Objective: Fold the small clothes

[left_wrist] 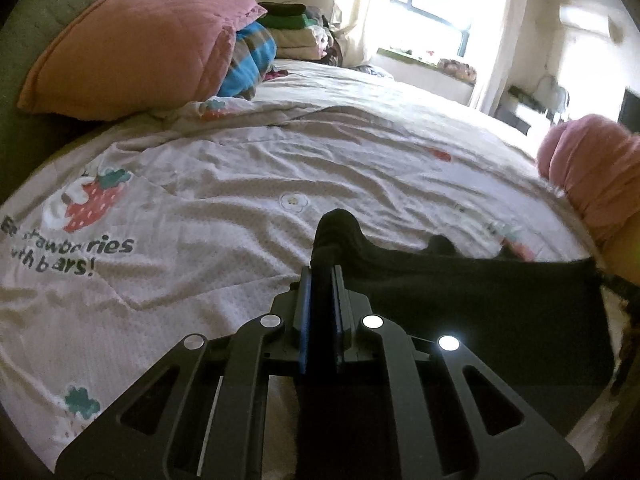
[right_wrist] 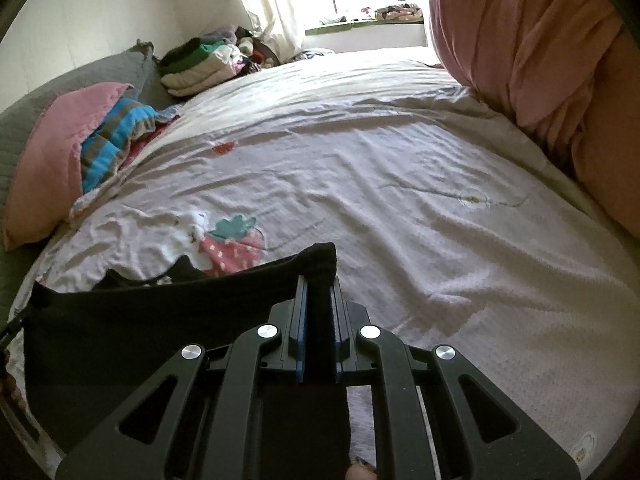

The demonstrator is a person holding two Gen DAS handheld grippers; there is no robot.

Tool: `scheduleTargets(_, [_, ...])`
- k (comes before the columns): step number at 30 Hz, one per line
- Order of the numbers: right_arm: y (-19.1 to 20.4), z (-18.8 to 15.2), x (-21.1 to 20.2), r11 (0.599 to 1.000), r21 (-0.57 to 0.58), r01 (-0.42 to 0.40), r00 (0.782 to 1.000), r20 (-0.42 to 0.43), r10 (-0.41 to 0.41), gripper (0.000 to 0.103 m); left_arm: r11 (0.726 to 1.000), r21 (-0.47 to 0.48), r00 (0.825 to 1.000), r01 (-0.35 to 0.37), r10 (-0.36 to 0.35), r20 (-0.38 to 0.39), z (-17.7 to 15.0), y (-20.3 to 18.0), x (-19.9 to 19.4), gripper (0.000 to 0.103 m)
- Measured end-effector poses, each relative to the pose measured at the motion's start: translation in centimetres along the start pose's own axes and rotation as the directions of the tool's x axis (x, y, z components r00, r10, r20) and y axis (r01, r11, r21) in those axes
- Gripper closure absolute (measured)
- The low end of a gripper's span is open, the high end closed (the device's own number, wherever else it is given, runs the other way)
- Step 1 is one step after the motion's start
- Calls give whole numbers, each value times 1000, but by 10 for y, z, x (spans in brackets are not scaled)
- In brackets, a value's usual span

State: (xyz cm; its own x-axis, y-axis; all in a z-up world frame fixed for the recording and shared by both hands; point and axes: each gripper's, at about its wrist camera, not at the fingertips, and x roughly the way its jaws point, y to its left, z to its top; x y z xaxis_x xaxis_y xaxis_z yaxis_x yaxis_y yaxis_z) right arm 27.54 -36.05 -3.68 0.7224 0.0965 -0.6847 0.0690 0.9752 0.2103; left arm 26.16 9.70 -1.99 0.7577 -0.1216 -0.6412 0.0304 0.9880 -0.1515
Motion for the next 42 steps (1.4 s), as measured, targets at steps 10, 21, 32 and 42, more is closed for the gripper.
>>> scheduleTargets(10, [8,-13,4,993,-69,96,995,-5,-97,85,999,-11,999,-34,33,-36,-12,6,3,96])
scheduleTargets(21, [24,-32,-41,990,-139,4,1000,-5,-4,61,999,29,999,-43,43,-10,-14,-16,-38,74])
scheduleTargets(32, [69,-76,-69,949,-304,-81,994,-90,56,56,997,77,997,27,-21,-75,-39,-53,-54,67])
scheduleTargets(42, [78,-91,-76,937,-333,-105,990,-126,66,53,994,97,991,56,-44,-123,-58,-66,-54,60])
